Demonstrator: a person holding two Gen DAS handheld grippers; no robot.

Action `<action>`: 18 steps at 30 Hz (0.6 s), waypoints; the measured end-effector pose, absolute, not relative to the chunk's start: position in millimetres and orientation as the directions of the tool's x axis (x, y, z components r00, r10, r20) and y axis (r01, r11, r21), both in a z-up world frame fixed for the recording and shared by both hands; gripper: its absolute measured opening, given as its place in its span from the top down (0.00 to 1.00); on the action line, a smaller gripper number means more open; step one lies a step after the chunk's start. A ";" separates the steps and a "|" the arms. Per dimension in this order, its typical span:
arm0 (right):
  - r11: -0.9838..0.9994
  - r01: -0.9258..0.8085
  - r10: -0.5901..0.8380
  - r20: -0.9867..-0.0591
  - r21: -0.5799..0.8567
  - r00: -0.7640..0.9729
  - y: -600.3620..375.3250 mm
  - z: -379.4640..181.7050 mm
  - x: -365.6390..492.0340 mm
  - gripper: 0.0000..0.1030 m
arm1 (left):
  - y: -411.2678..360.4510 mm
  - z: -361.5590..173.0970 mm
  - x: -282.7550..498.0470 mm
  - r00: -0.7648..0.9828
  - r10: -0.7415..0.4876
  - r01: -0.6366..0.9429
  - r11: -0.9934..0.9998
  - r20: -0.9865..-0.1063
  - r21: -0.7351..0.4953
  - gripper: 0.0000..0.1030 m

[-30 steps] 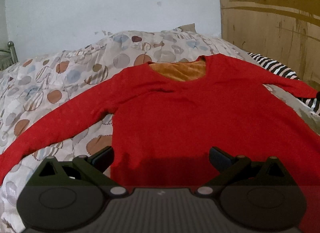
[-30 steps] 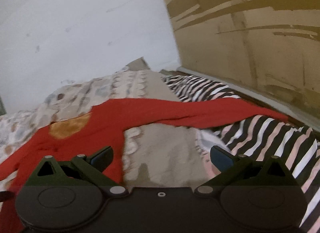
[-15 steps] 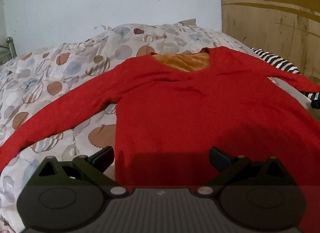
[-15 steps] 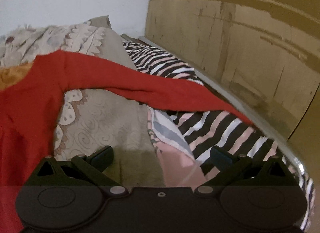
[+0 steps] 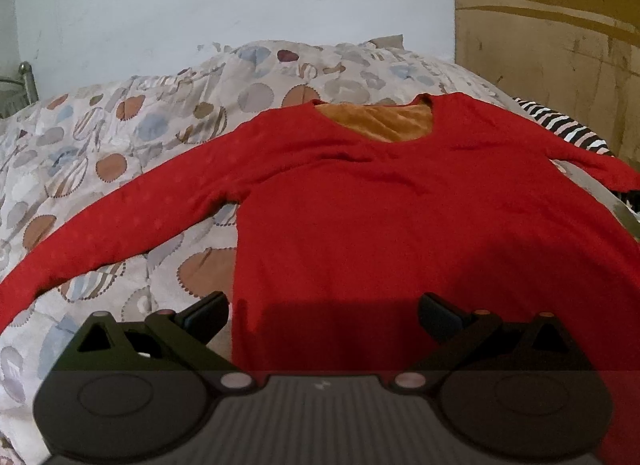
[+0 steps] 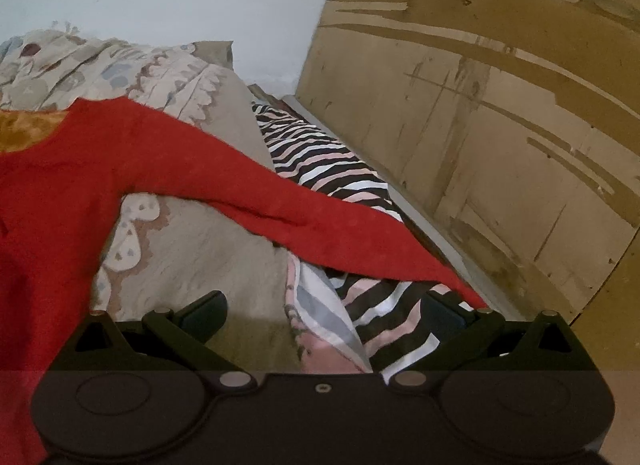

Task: Fold small clothes
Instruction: 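Move the right tool toward the sleeve cuff nearest it, then grasp the red sleeve cuff with the right gripper and lift it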

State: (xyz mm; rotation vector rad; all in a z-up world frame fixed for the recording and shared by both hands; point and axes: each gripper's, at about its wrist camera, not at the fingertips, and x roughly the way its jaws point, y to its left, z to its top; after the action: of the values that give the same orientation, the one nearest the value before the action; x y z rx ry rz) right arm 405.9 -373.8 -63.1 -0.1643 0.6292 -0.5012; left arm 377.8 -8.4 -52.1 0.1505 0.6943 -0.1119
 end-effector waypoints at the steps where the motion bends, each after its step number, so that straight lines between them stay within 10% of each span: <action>1: 0.879 0.400 -0.475 -0.517 -0.258 0.712 -379.3 -62.3 406.1 0.00 | -7.5 -52.9 378.6 0.762 -0.050 0.149 0.984 -0.646 0.100 0.00; 9: 0.911 0.413 -0.358 -0.450 0.025 0.818 -446.3 -52.8 393.9 0.00 | 4.3 -51.9 381.5 0.742 -0.056 0.130 0.990 -0.668 0.061 0.00; 18: 0.710 0.614 -0.351 -0.583 0.346 0.733 -517.3 -60.6 407.4 0.00 | 13.8 -47.9 379.7 0.740 -0.056 0.100 0.995 -0.670 0.028 0.00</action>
State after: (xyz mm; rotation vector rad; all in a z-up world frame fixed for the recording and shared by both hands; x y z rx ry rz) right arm 407.4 -517.3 -60.6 0.5569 0.5093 -0.5615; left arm 379.7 13.8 -47.9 0.0629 0.7325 -0.0852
